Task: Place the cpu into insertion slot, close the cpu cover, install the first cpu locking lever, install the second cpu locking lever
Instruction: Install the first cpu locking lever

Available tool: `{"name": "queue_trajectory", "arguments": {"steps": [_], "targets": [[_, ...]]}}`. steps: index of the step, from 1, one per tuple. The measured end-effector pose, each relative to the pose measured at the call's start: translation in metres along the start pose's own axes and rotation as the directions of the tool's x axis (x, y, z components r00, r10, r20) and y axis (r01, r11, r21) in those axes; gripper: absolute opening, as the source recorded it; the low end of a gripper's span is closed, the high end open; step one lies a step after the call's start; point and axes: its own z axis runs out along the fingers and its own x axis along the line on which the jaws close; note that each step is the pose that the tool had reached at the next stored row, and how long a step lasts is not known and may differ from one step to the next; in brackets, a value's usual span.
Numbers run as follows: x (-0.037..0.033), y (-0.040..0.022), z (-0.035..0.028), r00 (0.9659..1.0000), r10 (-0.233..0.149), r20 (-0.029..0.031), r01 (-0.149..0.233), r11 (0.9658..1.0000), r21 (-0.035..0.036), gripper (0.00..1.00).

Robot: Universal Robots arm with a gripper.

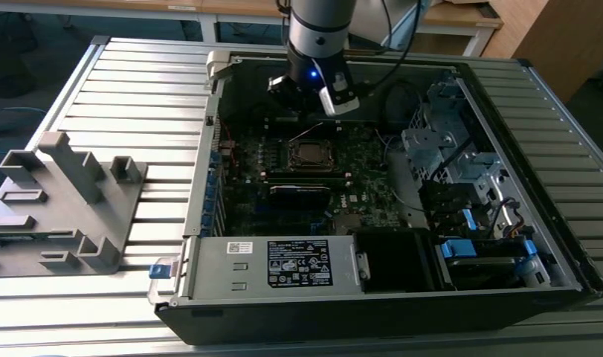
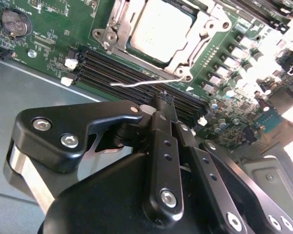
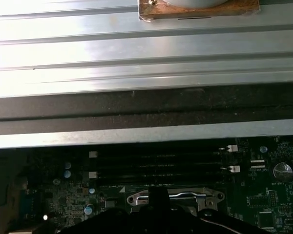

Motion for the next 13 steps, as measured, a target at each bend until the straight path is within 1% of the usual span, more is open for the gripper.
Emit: {"name": "queue_trajectory", "arguments": {"steps": [7,13], "targets": [[-0.0062,0.0,0.0026,1.0,0.001,0.0,-0.001,1.0,0.0001,0.1],[-0.0068,-0.0001,0.0028,1.0,0.001,0.0,-0.001,1.0,0.0001,0.1]]}}
